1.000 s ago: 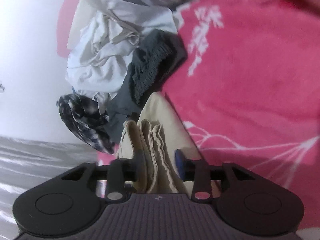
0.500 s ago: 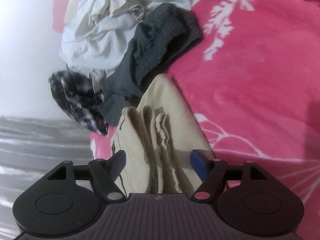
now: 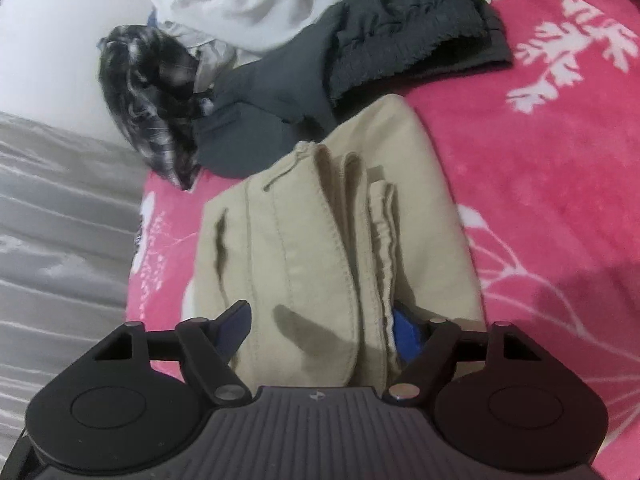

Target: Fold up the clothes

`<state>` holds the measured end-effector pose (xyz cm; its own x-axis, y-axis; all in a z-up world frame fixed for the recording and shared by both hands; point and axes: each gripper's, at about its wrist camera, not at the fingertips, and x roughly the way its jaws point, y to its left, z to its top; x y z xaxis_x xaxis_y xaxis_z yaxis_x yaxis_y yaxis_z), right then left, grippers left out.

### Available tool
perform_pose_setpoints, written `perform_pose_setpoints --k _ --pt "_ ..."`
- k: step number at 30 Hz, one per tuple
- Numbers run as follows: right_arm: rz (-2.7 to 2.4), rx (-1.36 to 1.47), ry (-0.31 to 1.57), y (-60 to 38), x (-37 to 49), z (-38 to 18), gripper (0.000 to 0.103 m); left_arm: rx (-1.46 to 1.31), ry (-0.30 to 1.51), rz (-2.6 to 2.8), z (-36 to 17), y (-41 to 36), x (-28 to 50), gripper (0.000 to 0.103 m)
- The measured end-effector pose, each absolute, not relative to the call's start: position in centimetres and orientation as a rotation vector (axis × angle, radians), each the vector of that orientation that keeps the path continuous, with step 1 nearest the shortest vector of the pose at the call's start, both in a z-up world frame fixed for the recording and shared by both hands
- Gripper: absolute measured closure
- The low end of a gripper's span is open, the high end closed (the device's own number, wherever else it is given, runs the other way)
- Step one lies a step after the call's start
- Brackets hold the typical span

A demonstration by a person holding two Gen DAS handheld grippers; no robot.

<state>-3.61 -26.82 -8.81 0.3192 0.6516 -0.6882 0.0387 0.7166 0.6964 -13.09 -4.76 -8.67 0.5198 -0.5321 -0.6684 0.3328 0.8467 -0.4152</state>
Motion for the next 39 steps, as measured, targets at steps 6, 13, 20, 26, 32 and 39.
perform_pose_setpoints --k 6,13,20,26,32,39 --pt "0.436 0.633 1.142 -26.6 -4.2 -7.7 0.079 -0.244 0.865 -0.517 -8.6 -4.9 -13.2 0.044" --pt "0.446 0.563 1.055 -26.6 -4.7 -5.6 0.083 -0.262 0.815 -0.564 -7.1 -5.4 -12.9 0.045" --pt "0.415 0.455 1.061 -27.8 -3.2 -8.3 0.082 -0.275 0.874 -0.568 -10.0 -7.3 -10.9 0.046" --pt "0.382 0.478 1.047 -28.8 -3.5 -9.9 0.081 -0.296 0.87 -0.555 -8.5 -6.6 -11.3 0.046" --pt "0.306 0.416 0.99 -29.5 -5.1 -6.7 0.052 -0.416 0.847 -0.452 -6.9 -2.1 -13.4 0.045" --pt "0.355 0.196 0.873 -26.7 -9.1 -1.4 0.06 -0.379 0.853 -0.395 -9.0 -2.2 -14.7 0.046"
